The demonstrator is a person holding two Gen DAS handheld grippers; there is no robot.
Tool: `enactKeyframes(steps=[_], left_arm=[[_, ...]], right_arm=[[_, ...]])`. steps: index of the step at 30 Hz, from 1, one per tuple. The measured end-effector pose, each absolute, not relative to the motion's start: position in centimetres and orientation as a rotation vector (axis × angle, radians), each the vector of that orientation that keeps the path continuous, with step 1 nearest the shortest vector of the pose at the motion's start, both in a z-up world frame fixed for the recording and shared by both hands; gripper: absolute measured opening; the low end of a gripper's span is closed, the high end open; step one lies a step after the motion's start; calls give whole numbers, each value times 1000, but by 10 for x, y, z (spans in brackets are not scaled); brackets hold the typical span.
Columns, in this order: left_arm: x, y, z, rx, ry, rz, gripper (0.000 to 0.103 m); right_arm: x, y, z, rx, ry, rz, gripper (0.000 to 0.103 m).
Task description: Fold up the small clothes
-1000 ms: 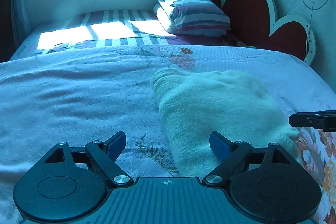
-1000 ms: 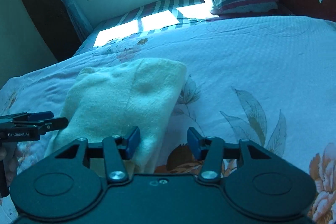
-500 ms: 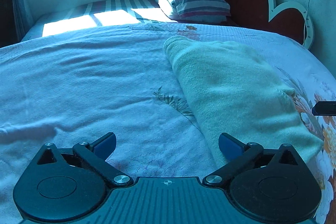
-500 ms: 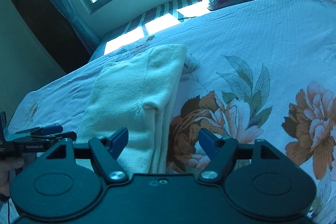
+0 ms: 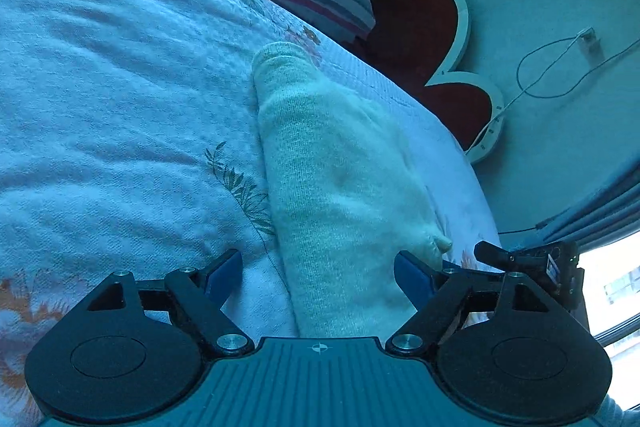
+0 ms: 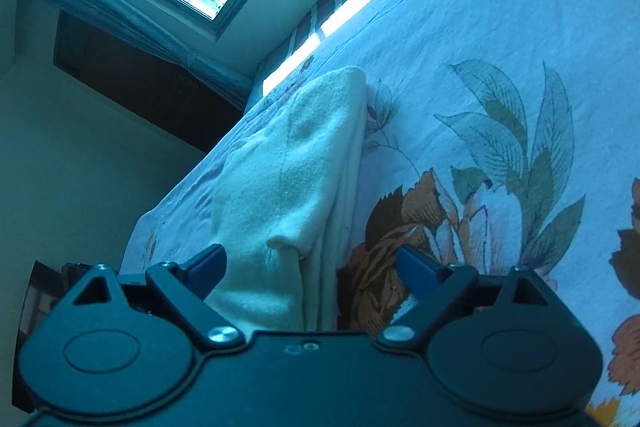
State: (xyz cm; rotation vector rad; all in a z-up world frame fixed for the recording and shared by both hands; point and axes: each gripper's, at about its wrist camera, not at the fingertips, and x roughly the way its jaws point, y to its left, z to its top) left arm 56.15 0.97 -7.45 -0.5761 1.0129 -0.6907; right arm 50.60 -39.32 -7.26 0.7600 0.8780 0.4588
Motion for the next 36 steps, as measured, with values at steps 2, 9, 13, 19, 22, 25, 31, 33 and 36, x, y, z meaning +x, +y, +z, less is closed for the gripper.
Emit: enactKeyframes(steps=[2, 9, 13, 19, 22, 25, 31, 33, 36], left_arm=[[570, 7, -78, -596, 1017, -711, 82], [587, -10, -79, -580, 1008, -788, 82], [593, -14, -81, -580, 999, -808, 69], [595, -19, -87, -583, 974, -815, 57], [594, -26, -84, -561, 957, -798, 57], [590, -31, -80, -524, 939, -748, 41], [572, -26, -47, -457, 853, -758, 27], [560, -20, -25, -433, 803, -775, 27], [541, -8, 14, -415, 724, -788, 26]], right_arm=[[514, -395, -75, 786, 880, 500, 92], [546, -379, -82, 754, 936, 614, 73], [556, -372, -86, 744, 931, 662, 73], [570, -369, -89, 723, 928, 704, 58], [567, -371, -91, 712, 926, 704, 45], [567, -373, -90, 713, 931, 703, 39], [545, -360, -55, 570, 852, 695, 29], [532, -353, -33, 519, 804, 706, 28], [509, -347, 3, 486, 743, 719, 28]])
